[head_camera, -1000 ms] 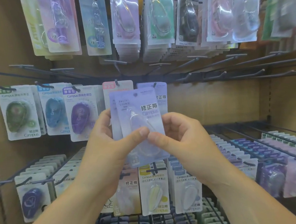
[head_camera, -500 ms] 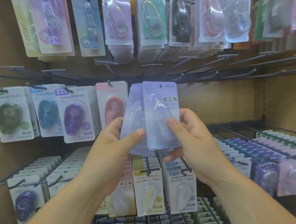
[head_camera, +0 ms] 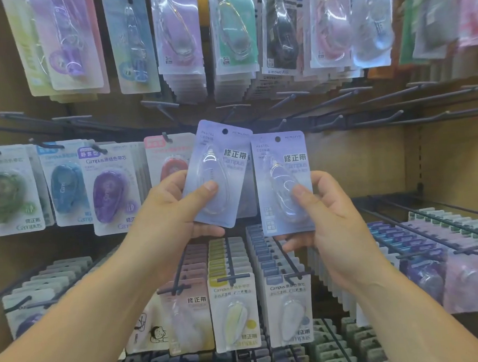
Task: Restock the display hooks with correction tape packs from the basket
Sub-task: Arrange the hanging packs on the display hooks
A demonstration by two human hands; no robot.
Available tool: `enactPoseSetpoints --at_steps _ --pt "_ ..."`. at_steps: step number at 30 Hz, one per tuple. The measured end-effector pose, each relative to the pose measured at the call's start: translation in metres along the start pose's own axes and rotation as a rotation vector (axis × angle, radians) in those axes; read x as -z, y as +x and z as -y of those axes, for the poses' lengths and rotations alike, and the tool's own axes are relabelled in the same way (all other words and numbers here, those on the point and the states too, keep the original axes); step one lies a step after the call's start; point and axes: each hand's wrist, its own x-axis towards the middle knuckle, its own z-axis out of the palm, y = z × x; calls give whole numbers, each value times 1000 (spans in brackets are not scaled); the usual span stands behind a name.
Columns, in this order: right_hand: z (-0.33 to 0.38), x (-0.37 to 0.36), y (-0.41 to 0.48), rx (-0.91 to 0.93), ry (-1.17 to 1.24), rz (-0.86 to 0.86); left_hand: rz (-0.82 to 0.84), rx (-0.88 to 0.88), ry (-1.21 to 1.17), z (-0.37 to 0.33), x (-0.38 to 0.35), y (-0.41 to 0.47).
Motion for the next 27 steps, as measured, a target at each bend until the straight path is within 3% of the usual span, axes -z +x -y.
enactPoseSetpoints --at_steps 13,20,27 --pt "1 2 6 13 -23 32 -46 47 64 10 2 12" --pt "12 -6 21 49 -196 160 -121 50 76 30 3 6" --pt "13 -16 36 57 -307 135 -133 39 55 33 7 3"
